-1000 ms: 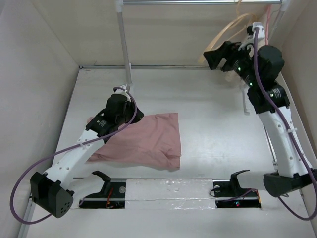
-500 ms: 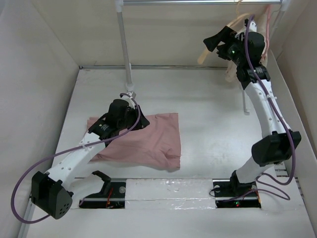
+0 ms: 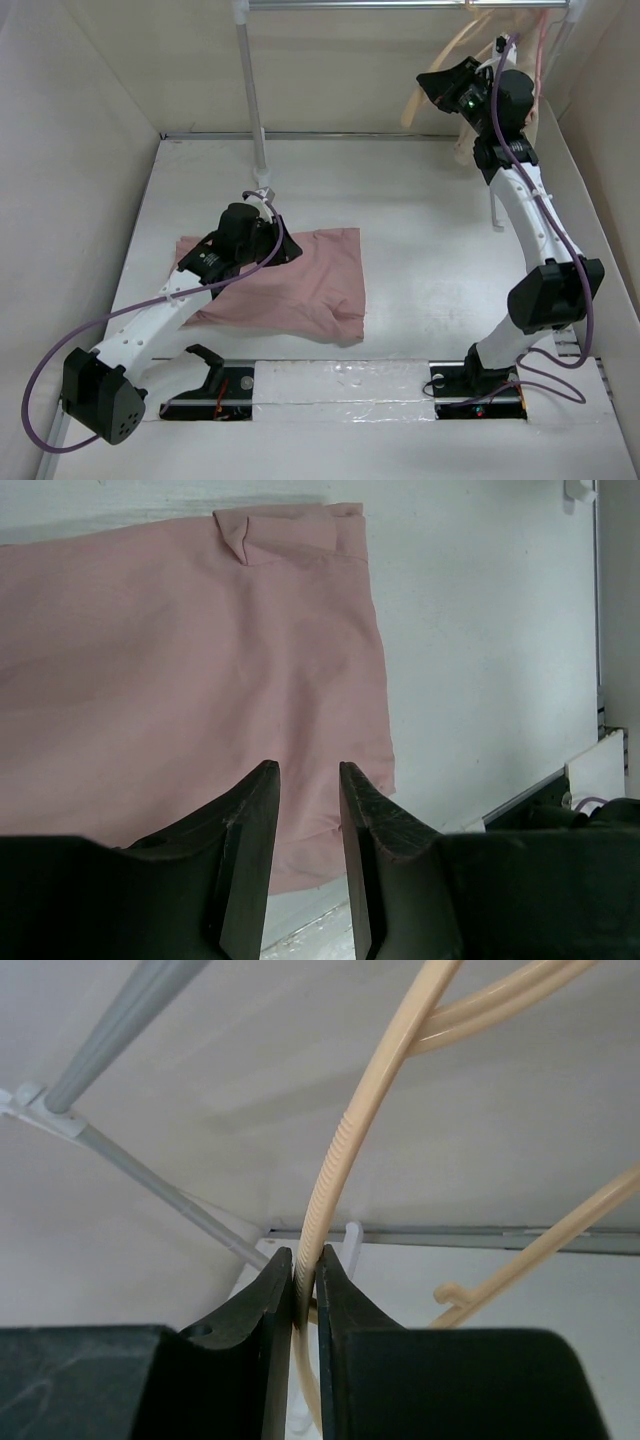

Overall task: Place the trousers on the hanger
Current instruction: Pick up the hanger from the clothesline.

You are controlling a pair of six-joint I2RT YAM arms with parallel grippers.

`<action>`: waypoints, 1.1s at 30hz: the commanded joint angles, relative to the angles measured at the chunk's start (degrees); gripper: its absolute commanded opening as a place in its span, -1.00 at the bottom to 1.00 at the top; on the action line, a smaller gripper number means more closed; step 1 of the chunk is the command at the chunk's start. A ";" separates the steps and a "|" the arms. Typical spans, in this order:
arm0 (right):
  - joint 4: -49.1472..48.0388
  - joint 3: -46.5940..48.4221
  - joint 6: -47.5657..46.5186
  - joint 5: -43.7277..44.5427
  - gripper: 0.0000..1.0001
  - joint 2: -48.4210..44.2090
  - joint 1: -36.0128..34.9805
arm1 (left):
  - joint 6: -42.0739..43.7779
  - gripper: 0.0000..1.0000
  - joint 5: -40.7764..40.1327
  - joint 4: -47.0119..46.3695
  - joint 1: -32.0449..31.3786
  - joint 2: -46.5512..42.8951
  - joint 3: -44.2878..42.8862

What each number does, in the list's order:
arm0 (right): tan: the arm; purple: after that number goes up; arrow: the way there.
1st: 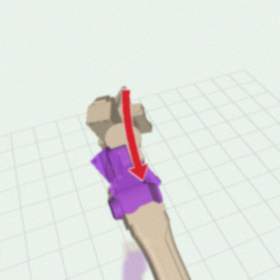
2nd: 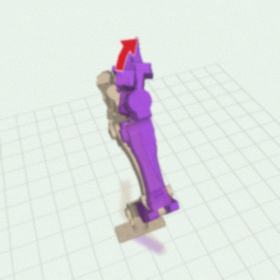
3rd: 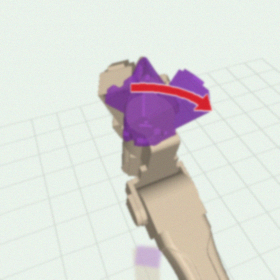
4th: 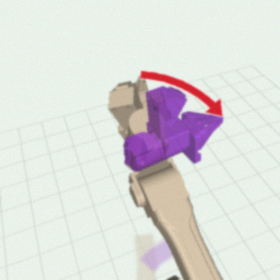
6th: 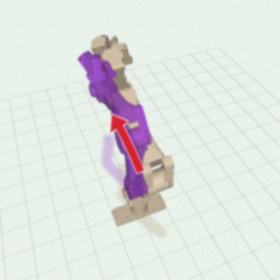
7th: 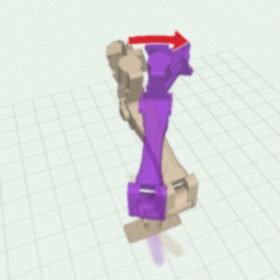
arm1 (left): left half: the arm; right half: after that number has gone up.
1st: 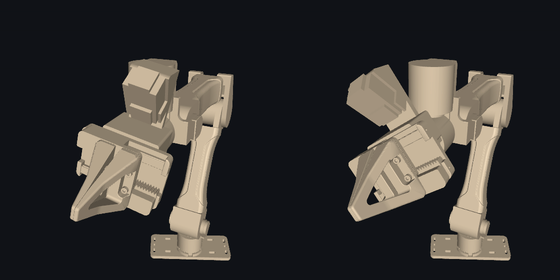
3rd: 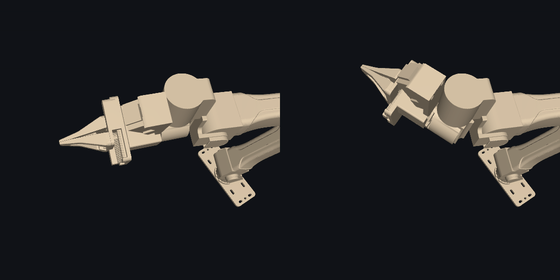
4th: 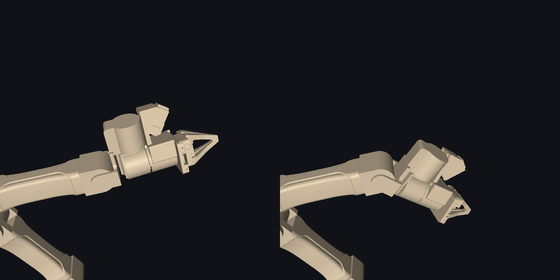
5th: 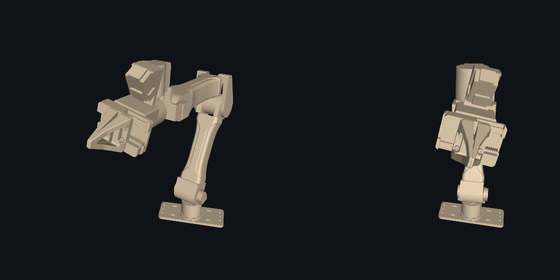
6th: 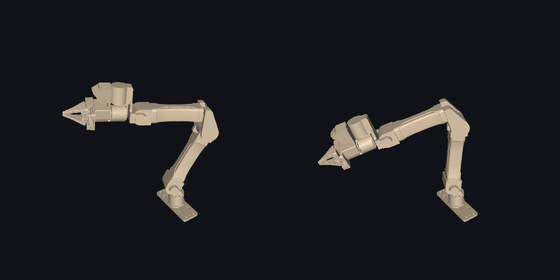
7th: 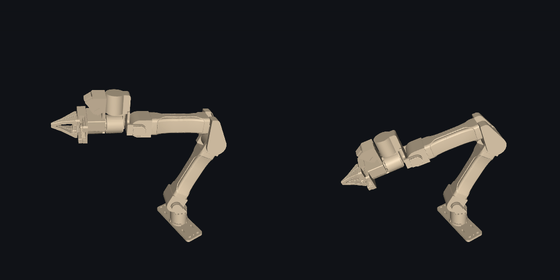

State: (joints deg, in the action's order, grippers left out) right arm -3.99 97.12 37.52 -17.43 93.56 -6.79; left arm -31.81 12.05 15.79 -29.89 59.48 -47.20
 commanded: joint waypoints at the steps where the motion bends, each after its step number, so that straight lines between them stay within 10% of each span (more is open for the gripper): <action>1: -8.23 0.96 -1.92 -3.83 -0.92 -2.94 1.33 | 0.00 -0.45 0.87 -1.64 -0.17 -0.69 -0.61; 27: 13.99 -27.75 -22.73 -13.95 -1.00 -27.54 -2.96 | 1.67 0.21 15.36 0.05 -0.17 16.44 -41.48; 33: 23.23 -41.73 -27.41 -11.75 -1.00 -39.31 -6.48 | 4.57 0.27 2.38 3.81 -14.75 26.01 -50.44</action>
State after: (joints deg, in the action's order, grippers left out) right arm 14.13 59.53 14.85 -30.00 58.87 -12.73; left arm -29.36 19.16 19.18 -38.37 82.67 -93.80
